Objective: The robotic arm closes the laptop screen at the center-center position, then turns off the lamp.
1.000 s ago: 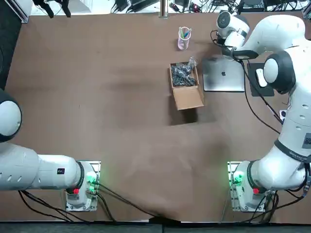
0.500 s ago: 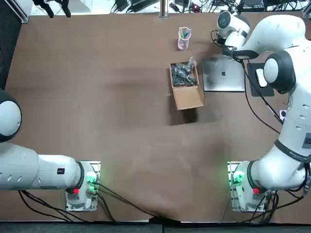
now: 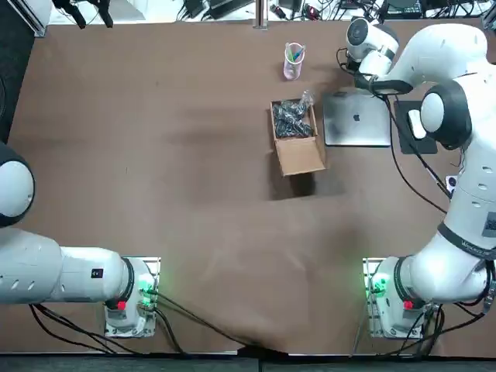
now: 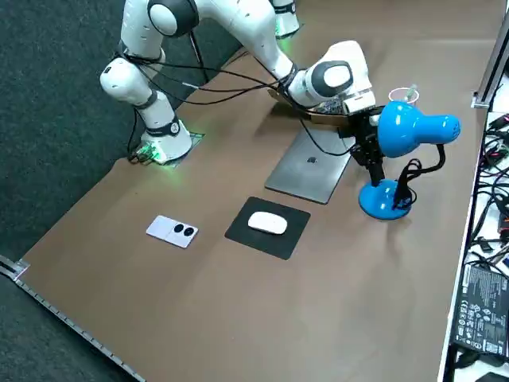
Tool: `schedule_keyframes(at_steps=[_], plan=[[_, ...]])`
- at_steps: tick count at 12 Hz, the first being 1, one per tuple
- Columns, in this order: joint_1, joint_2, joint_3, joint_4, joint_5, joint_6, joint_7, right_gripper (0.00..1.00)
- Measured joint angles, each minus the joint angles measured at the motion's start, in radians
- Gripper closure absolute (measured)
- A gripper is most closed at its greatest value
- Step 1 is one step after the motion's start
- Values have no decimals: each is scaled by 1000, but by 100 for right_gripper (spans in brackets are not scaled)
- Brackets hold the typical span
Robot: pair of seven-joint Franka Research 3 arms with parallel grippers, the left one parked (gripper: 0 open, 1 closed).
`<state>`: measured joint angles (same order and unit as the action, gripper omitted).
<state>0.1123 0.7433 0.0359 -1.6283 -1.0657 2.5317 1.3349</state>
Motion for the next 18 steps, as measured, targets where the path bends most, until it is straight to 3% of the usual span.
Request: schedule_keyframes(at_steps=[18], plan=[[-14, 5, 0, 0, -2, 32, 0, 98]])
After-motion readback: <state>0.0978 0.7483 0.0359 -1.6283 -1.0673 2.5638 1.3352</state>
